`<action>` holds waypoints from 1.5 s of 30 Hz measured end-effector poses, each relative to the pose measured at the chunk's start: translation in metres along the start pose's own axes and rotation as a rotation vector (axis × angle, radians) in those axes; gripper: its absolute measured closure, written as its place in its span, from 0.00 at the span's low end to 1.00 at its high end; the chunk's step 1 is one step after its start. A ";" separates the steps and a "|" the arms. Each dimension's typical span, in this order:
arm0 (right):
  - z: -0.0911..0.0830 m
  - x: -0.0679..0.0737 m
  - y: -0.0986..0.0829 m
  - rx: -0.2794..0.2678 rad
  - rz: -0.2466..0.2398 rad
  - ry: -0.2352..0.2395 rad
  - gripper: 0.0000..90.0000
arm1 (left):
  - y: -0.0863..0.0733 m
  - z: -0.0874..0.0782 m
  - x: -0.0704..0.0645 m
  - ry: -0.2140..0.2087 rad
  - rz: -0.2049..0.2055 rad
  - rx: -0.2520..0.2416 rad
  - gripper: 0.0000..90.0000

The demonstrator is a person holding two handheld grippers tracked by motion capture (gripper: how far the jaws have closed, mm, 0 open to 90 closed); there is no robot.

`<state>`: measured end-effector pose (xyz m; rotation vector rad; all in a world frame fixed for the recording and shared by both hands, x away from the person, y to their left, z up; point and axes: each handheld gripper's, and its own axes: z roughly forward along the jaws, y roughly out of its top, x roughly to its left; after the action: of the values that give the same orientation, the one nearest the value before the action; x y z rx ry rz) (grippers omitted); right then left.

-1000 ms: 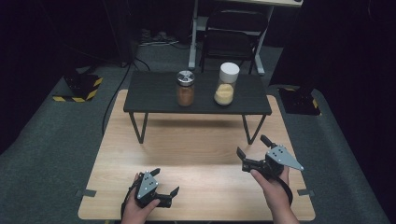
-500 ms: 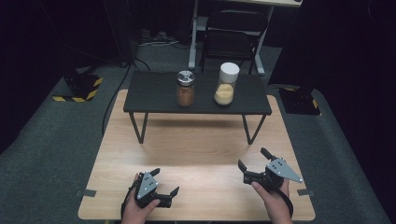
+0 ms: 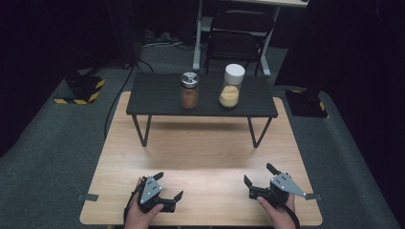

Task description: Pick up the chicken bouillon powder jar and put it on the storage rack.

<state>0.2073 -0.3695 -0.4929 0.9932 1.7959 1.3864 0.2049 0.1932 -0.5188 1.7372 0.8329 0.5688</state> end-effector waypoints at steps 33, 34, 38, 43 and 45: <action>-0.015 -0.002 -0.026 0.054 0.008 -0.005 0.00 | -0.002 -0.002 -0.003 0.009 -0.003 -0.005 0.01; -0.016 -0.002 -0.026 0.052 0.005 -0.004 0.00 | -0.002 -0.002 -0.003 0.009 -0.001 -0.005 0.00; -0.017 -0.001 -0.028 0.041 -0.016 -0.001 0.00 | -0.001 -0.002 -0.005 0.015 0.008 -0.001 0.01; -0.018 -0.001 -0.030 0.032 -0.032 0.012 0.00 | 0.000 -0.002 -0.007 0.018 0.019 0.005 0.01; -0.018 -0.001 -0.030 0.029 -0.029 0.012 0.00 | 0.001 -0.002 -0.007 0.019 0.024 0.009 0.00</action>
<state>0.1870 -0.3842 -0.5183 0.9723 1.8369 1.3546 0.1991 0.1886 -0.5176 1.7540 0.8301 0.5998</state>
